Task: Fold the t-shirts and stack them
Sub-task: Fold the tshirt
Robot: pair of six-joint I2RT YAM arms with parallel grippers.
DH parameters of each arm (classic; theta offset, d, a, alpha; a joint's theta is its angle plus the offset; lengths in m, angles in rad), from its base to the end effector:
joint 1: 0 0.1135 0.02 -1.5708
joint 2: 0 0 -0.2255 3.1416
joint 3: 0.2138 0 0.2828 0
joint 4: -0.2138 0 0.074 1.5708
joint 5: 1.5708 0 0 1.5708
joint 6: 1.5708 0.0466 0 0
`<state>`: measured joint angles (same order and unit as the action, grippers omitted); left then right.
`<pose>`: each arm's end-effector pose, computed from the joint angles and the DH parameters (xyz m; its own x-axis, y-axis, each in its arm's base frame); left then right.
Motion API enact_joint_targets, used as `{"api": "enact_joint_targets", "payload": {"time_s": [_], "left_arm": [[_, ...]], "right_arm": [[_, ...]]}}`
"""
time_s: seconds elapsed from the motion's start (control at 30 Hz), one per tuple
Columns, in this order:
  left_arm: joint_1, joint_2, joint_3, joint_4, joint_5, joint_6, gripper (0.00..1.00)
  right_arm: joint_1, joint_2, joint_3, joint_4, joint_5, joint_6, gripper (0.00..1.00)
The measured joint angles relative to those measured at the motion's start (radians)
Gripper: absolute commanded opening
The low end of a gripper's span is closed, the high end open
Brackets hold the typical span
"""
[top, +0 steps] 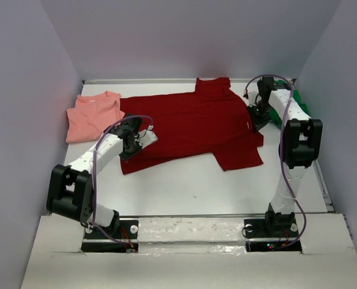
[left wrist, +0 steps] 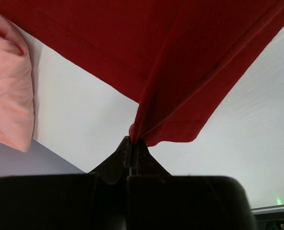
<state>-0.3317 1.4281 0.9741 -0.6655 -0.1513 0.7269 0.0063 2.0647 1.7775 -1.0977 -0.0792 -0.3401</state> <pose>0.3001 -0.0959 0.1614 -0.4631 0.8544 -0.2358 0.7595 0.5197 0.3912 0.4312 0.0064 0.1729 -0.9195 -0.3383 -0.2002 -0.3475 0.9376 0.0116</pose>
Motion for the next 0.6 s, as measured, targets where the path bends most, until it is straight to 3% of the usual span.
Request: {"api": "enact_joint_targets", "payload": {"time_s": [0.17,0.23,0.27,0.3,0.33,0.37,0.4,0.53,0.6], "left_arm": [[0.0,0.032,0.003,0.011,-0.009,-0.003,0.26],[0.0,0.044,0.003,0.015,-0.012,-0.006,0.39],[0.0,0.049,0.003,0.016,-0.015,-0.009,0.49],[0.0,0.054,0.003,0.019,-0.018,-0.008,0.49],[0.001,0.06,0.003,0.022,-0.022,-0.003,0.57],[0.001,0.065,0.003,0.026,-0.031,-0.007,0.61],[0.001,0.071,0.003,0.031,-0.038,-0.01,0.64],[0.003,0.08,0.003,0.049,-0.064,-0.011,0.84],[0.003,0.08,0.003,0.056,-0.074,-0.013,0.86]], "right_arm": [[0.0,0.049,0.045,-0.002,0.0,0.0,0.0],[0.0,0.066,0.054,-0.008,0.0,-0.001,0.18],[0.0,0.086,0.066,-0.014,0.0,-0.005,0.34],[0.0,0.086,0.066,-0.014,0.0,-0.005,0.34],[0.0,0.1,0.07,-0.013,0.0,-0.002,0.46],[0.0,0.107,0.071,-0.014,0.0,-0.008,0.5],[0.0,0.115,0.071,-0.016,0.0,-0.01,0.6],[0.0,0.124,0.071,-0.017,-0.003,-0.011,0.7],[0.0,0.124,0.073,-0.016,-0.005,-0.01,0.7]]}}
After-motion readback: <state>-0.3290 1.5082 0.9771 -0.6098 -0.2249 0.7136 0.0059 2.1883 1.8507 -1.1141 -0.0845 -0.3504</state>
